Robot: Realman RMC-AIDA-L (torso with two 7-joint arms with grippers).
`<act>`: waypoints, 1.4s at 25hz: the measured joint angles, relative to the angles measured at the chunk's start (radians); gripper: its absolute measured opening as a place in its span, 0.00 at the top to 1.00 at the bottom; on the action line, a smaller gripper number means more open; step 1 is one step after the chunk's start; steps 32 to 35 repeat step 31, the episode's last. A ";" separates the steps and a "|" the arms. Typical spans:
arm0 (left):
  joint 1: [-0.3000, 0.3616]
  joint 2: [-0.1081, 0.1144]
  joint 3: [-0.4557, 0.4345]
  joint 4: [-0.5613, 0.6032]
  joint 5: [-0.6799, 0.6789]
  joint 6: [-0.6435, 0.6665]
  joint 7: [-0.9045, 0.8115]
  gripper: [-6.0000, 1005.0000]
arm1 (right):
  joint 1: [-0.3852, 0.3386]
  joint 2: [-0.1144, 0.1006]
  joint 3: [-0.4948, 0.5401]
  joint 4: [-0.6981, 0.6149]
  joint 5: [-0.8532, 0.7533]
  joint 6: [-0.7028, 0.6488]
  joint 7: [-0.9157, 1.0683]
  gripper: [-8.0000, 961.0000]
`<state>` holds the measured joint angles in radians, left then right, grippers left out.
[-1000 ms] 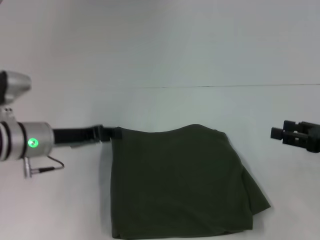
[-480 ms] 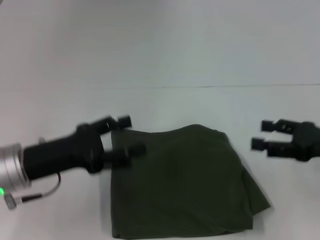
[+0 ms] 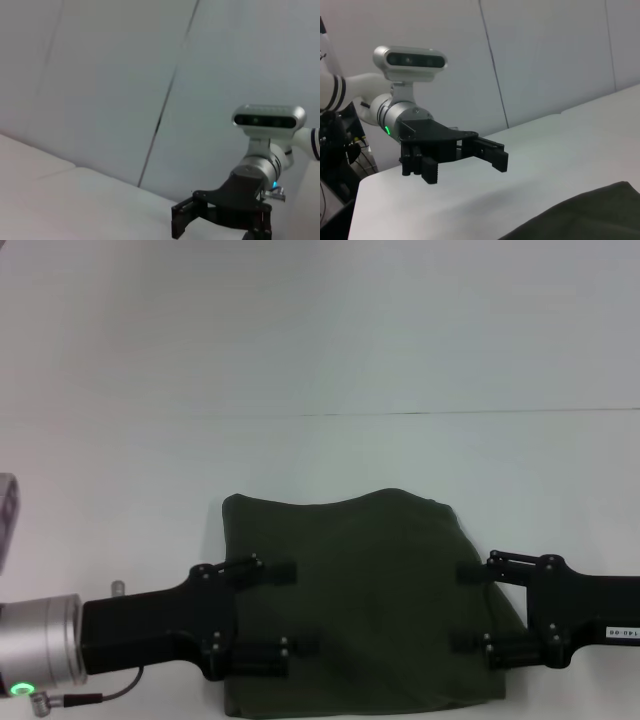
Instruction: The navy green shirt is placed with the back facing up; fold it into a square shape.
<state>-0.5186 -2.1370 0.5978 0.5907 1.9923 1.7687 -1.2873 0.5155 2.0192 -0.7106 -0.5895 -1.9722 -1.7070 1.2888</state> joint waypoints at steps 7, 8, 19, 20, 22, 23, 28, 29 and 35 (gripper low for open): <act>-0.005 -0.002 0.031 -0.001 0.002 -0.010 0.008 0.05 | 0.007 0.006 -0.007 0.021 -0.001 0.021 -0.030 0.03; -0.005 -0.003 0.032 -0.001 0.002 -0.011 0.009 0.05 | 0.007 0.008 -0.009 0.021 -0.001 0.022 -0.033 0.03; -0.015 -0.002 0.033 0.000 0.028 -0.017 0.008 0.05 | 0.009 0.013 -0.012 0.022 -0.001 0.029 -0.053 0.03; -0.015 -0.002 0.033 0.000 0.028 -0.019 0.007 0.05 | 0.009 0.013 -0.012 0.022 -0.001 0.030 -0.056 0.03; -0.016 -0.002 0.033 0.000 0.031 -0.022 0.006 0.05 | 0.009 0.013 -0.012 0.022 -0.001 0.030 -0.057 0.03; -0.016 -0.002 0.033 0.000 0.031 -0.022 0.006 0.05 | 0.009 0.013 -0.012 0.022 -0.001 0.030 -0.057 0.03; -0.021 0.000 0.038 0.000 0.031 -0.022 0.006 0.05 | 0.010 0.015 -0.012 0.022 -0.001 0.030 -0.057 0.04; -0.022 0.000 0.041 0.000 0.031 -0.022 0.006 0.05 | 0.010 0.015 -0.012 0.022 0.000 0.030 -0.057 0.04; -0.025 0.000 0.043 0.000 0.031 -0.022 0.006 0.05 | 0.010 0.015 -0.011 0.022 0.000 0.030 -0.057 0.04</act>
